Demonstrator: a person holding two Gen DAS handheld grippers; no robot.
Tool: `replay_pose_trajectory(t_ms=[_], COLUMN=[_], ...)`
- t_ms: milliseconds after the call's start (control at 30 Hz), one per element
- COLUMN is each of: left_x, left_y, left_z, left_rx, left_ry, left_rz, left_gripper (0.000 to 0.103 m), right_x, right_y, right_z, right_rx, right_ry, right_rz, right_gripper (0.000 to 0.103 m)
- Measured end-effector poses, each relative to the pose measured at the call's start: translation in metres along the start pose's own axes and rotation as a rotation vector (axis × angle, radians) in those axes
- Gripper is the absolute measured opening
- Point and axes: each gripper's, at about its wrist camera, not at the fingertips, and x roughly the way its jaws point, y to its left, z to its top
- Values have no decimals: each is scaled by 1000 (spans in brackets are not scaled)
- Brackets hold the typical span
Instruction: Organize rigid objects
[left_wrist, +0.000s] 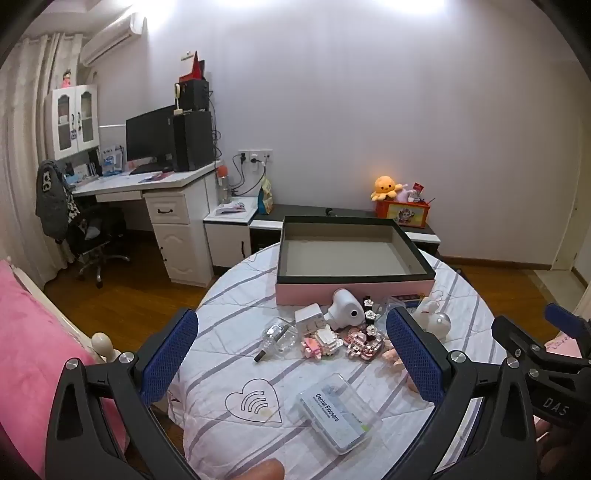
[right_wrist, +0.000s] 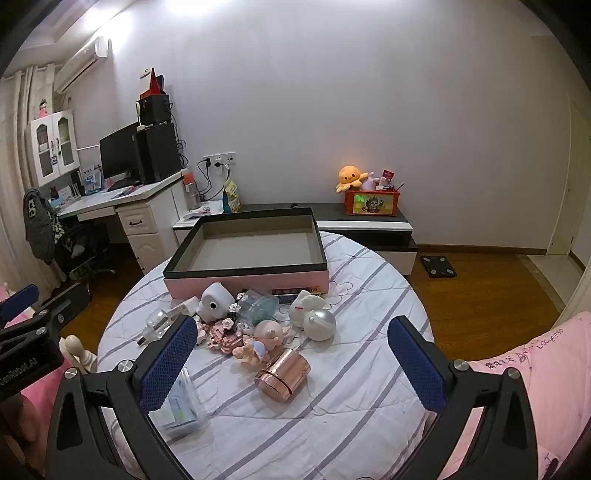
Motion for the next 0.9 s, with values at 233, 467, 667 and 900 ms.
replay_pose_trajectory(t_ms=[233, 467, 667, 900], left_x=[-1, -11, -20, -18], left_y=[0, 0, 1, 0], left_z=[1, 4, 8, 4], left_rx=[-4, -7, -15, -15], left_ry=[-1, -14, -27, -33], left_rz=[-10, -16, -33, -42], left_gripper=[103, 103, 103, 103], right_x=[-1, -6, -12, -14], right_y=[0, 2, 3, 2], right_z=[0, 6, 5, 4], right_rx=[-4, 0, -1, 4], right_ry=[-8, -26, -59, -68], right_rz=[-8, -14, -31, -37], right_gripper=[103, 103, 103, 103])
